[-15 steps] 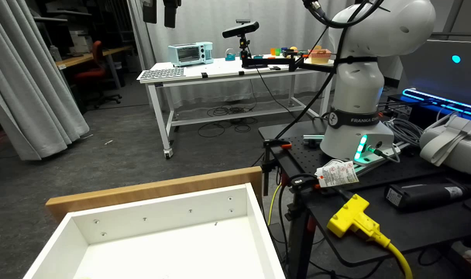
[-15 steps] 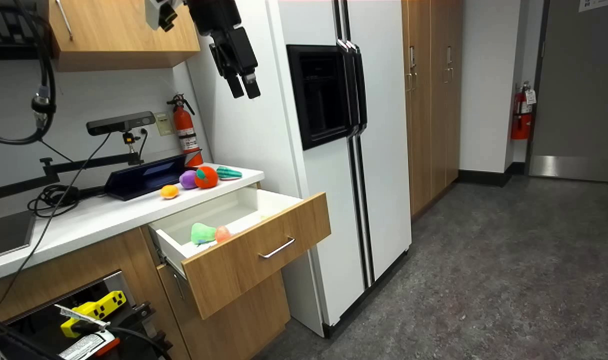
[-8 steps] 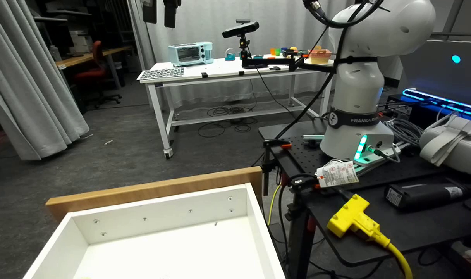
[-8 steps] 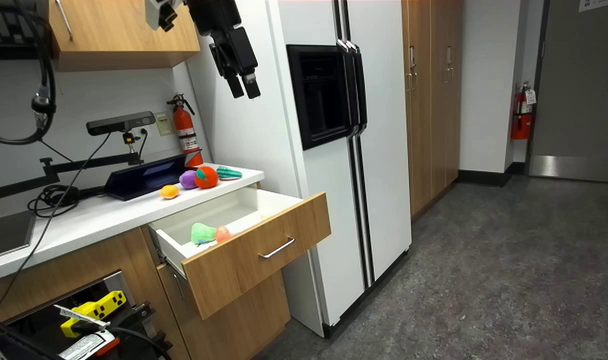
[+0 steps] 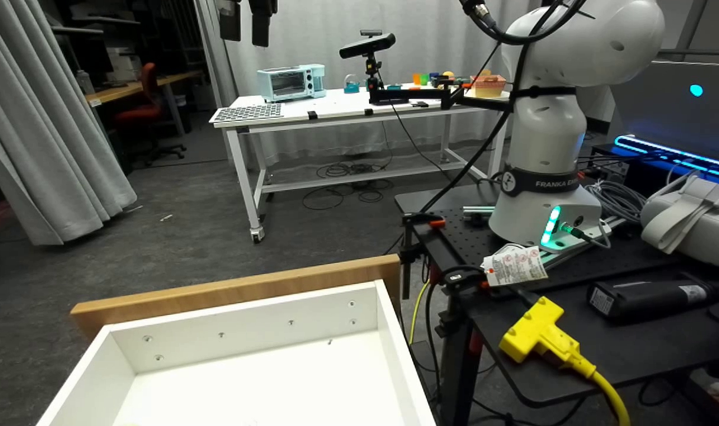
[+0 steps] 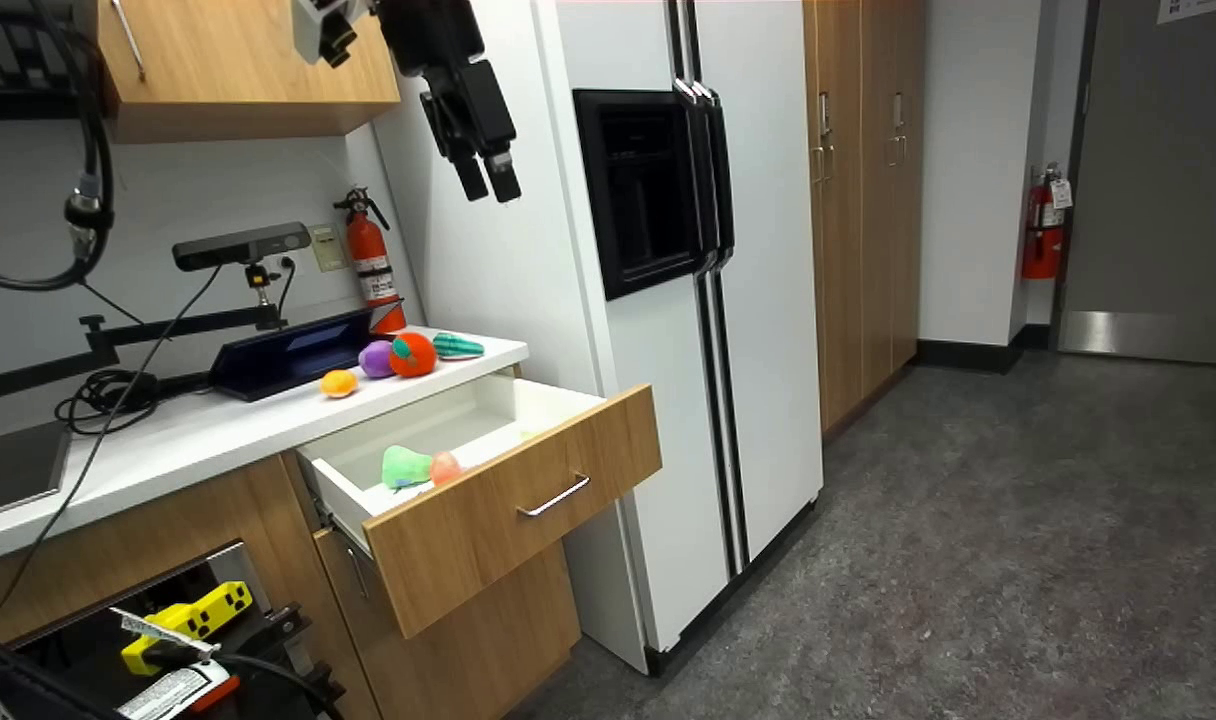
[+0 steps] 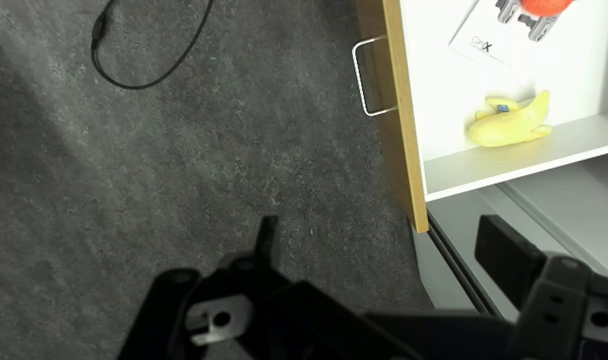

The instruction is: Close the open drawer on the right

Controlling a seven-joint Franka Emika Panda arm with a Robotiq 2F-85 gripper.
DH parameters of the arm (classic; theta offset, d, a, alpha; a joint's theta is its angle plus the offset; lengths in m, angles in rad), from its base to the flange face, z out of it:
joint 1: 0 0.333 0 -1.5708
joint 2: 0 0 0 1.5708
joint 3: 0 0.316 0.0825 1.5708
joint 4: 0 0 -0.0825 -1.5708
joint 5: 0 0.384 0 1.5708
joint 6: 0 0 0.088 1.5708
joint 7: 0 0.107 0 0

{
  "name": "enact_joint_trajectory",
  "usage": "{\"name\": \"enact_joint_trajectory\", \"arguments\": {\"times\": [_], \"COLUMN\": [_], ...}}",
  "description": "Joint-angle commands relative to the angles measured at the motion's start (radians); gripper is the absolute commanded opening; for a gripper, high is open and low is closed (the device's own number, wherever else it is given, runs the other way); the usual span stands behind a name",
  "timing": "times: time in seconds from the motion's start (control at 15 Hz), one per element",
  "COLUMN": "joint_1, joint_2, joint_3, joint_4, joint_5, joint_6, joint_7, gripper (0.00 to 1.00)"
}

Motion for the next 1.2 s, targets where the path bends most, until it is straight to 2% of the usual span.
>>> {"name": "enact_joint_trajectory", "arguments": {"times": [0.0, 0.27, 0.33, 0.8, 1.13], "joint_1": [-0.008, -0.002, -0.002, -0.002, -0.007], "joint_2": [-0.003, 0.004, 0.002, 0.002, 0.009], "joint_3": [0.007, -0.001, 0.002, 0.001, 0.006], "joint_4": [0.000, 0.022, 0.003, 0.004, 0.021], "joint_5": [-0.012, -0.010, 0.001, 0.001, -0.019], "joint_6": [0.008, -0.080, -0.038, -0.052, -0.125], "joint_7": [0.005, -0.031, -0.012, -0.016, -0.013], "gripper": [1.00, 1.00, 1.00, 1.00, 1.00]}}
